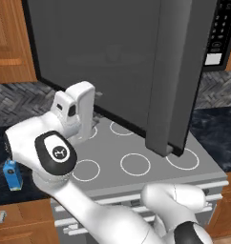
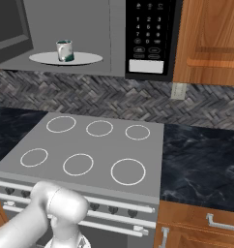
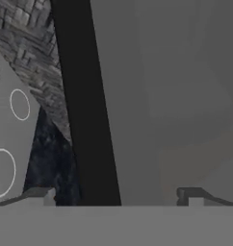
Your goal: Place the microwavable item in the microwave. Then, close the microwave door and press the start button.
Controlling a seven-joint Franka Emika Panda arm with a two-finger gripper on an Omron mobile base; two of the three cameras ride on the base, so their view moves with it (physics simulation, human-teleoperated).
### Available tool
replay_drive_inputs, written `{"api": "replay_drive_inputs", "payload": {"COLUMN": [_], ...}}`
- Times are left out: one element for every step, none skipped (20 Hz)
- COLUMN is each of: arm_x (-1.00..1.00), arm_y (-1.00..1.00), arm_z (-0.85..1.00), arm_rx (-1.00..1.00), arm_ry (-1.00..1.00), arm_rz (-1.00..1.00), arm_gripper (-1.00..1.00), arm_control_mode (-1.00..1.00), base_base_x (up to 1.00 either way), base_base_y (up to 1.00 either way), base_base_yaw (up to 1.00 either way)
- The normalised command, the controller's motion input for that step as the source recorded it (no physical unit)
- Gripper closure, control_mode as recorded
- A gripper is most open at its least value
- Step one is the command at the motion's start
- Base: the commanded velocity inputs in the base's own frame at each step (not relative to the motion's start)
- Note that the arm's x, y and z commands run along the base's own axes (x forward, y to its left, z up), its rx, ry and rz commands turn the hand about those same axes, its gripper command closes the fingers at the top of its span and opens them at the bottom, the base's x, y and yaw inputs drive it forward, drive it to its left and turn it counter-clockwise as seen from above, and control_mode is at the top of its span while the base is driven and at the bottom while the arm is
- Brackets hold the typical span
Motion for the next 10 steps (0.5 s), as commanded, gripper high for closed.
{"api": "replay_drive_inputs", "payload": {"arm_x": [0.01, 0.06, 0.13, 0.22, 0.30, 0.34, 0.42, 0.43, 0.48, 0.46], "arm_y": [-1.00, -1.00, -0.96, -0.91, -0.83, -0.79, -0.76, -0.75, -0.66, -0.56], "arm_z": [0.01, 0.00, 0.00, 0.00, 0.00, 0.00, 0.00, 0.00, 0.00, 0.00], "arm_rx": [0.24, 0.20, 0.18, 0.17, 0.16, 0.16, 0.15, 0.14, 0.14, 0.12], "arm_ry": [0.02, 0.02, 0.02, 0.02, 0.02, 0.01, 0.00, 0.00, 0.00, 0.00], "arm_rz": [0.06, 0.11, 0.16, 0.19, 0.22, 0.25, 0.28, 0.30, 0.31, 0.33], "arm_gripper": [-1.00, -1.00, -1.00, -1.00, -1.00, -1.00, -1.00, -1.00, -1.00, -1.00], "arm_control_mode": [-1.00, -1.00, -1.00, -1.00, -1.00, -1.00, -1.00, -1.00, -1.00, -1.00], "base_base_x": [0.00, 0.00, 0.00, 0.00, 0.00, 0.00, 0.00, 0.00, 0.00, 0.00], "base_base_y": [0.00, 0.00, 0.00, 0.00, 0.00, 0.00, 0.00, 0.00, 0.00, 0.00], "base_base_yaw": [0.00, 0.00, 0.00, 0.00, 0.00, 0.00, 0.00, 0.00, 0.00, 0.00]}}
